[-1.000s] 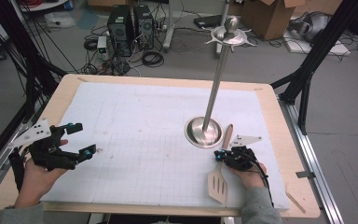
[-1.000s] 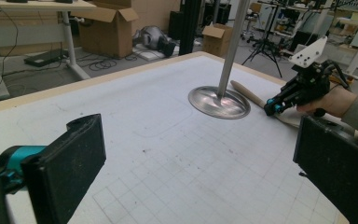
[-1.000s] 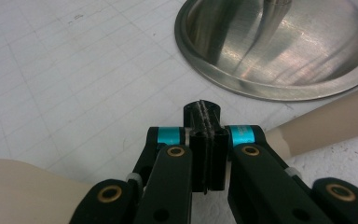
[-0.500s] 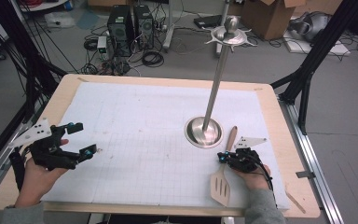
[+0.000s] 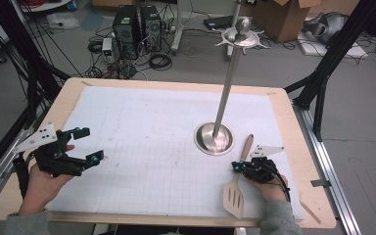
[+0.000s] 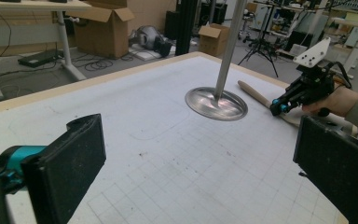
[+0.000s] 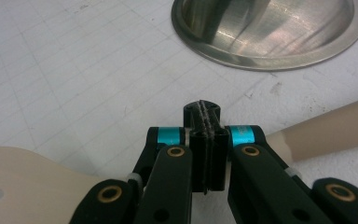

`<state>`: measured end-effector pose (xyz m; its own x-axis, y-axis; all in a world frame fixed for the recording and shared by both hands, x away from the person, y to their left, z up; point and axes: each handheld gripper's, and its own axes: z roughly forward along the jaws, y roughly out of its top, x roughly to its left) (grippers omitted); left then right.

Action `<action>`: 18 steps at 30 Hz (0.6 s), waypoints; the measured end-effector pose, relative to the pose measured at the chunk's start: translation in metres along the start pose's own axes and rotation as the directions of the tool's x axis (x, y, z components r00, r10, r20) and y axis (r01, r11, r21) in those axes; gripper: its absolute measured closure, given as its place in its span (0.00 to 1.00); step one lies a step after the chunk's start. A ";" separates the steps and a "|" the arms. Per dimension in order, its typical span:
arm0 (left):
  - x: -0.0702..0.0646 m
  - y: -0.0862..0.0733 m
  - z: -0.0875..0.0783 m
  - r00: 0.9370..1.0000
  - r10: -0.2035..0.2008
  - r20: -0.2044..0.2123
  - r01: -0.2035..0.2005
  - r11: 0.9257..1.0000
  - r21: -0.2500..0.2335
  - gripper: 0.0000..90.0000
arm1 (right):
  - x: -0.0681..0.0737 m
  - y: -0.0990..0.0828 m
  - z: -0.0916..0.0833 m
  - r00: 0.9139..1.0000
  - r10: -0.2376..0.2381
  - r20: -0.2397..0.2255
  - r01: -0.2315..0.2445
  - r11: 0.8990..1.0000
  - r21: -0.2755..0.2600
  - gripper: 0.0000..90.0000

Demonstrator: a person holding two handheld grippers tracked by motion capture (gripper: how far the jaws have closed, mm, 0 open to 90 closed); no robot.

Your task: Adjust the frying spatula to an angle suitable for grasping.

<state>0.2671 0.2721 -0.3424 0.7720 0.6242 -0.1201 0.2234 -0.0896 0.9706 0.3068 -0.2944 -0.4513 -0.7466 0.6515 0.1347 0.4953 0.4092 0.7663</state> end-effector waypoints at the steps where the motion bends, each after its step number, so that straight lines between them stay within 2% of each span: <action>1: 0.000 0.000 0.000 1.000 -0.001 0.003 0.001 1.000 -0.001 0.03 | 0.000 0.000 0.000 1.000 -0.001 -0.001 0.001 1.000 -0.003 1.00; 6: 0.000 0.001 0.003 1.000 -0.003 0.008 0.003 1.000 -0.001 0.03 | 0.000 -0.002 -0.003 1.000 -0.010 0.010 0.010 1.000 0.000 1.00; 18: 0.001 0.002 0.007 1.000 -0.003 0.018 0.003 1.000 -0.003 0.03 | -0.003 -0.009 -0.012 1.000 -0.004 0.002 0.004 1.000 -0.004 1.00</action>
<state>0.2719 0.2672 -0.3421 0.7821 0.6101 -0.1271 0.2241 -0.0850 0.9709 0.2993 -0.3075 -0.4515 -0.7476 0.6512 0.1305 0.4906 0.4090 0.7694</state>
